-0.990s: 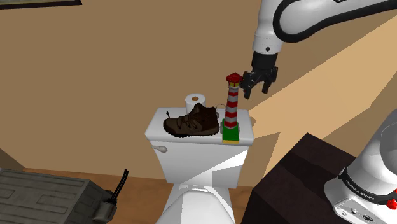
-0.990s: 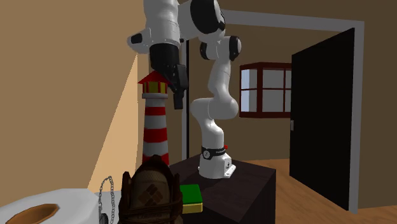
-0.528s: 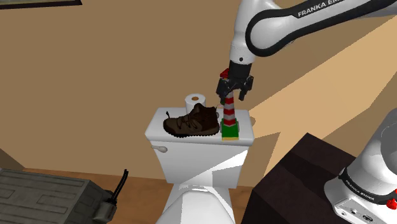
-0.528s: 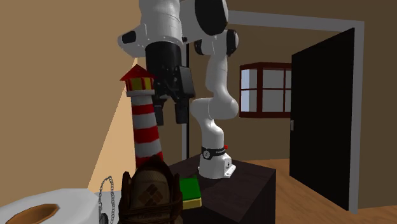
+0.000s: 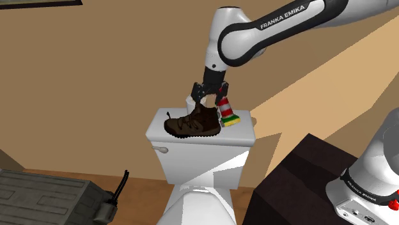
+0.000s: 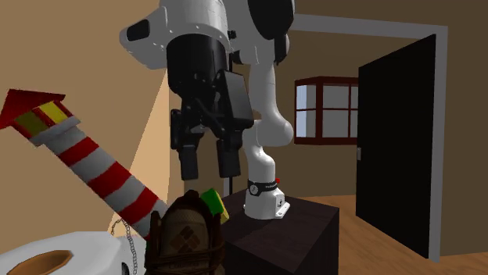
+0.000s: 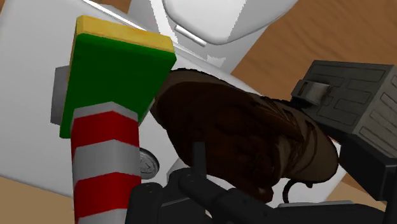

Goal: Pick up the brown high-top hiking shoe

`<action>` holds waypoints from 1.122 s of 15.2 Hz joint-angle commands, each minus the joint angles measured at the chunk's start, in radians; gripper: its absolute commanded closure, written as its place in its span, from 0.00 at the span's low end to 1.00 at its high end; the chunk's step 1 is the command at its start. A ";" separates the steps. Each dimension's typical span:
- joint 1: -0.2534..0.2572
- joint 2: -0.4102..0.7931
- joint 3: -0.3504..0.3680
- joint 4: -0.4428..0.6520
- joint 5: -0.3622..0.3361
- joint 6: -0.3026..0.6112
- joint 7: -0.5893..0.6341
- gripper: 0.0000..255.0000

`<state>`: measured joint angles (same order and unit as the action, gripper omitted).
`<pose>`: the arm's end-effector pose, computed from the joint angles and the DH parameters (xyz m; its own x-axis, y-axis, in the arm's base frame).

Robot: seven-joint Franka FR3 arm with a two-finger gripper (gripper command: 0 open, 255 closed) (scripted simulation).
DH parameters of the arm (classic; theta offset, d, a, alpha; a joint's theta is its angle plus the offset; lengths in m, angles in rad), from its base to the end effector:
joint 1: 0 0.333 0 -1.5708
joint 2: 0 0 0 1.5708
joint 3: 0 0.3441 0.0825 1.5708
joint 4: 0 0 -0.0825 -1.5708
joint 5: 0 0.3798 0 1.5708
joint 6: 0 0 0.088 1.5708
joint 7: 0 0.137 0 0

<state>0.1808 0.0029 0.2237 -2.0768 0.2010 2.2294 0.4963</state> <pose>0.5136 0.2316 0.4425 0.9778 -0.2058 0.0384 -0.1927 -0.9563 -0.2198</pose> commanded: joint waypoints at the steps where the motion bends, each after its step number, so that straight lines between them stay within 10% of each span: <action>1: 0.010 0.070 0.010 0.063 -0.006 0.031 0.023 0.00; 12: 0.021 0.152 0.016 0.049 -0.009 0.138 0.023 0.00; 13: 0.021 0.152 0.016 0.050 -0.009 0.136 0.023 1.00; 17: 0.021 0.152 0.016 0.050 -0.009 0.136 0.023 1.00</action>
<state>0.2017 0.1536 0.2392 -2.0260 0.1920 2.3655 0.5192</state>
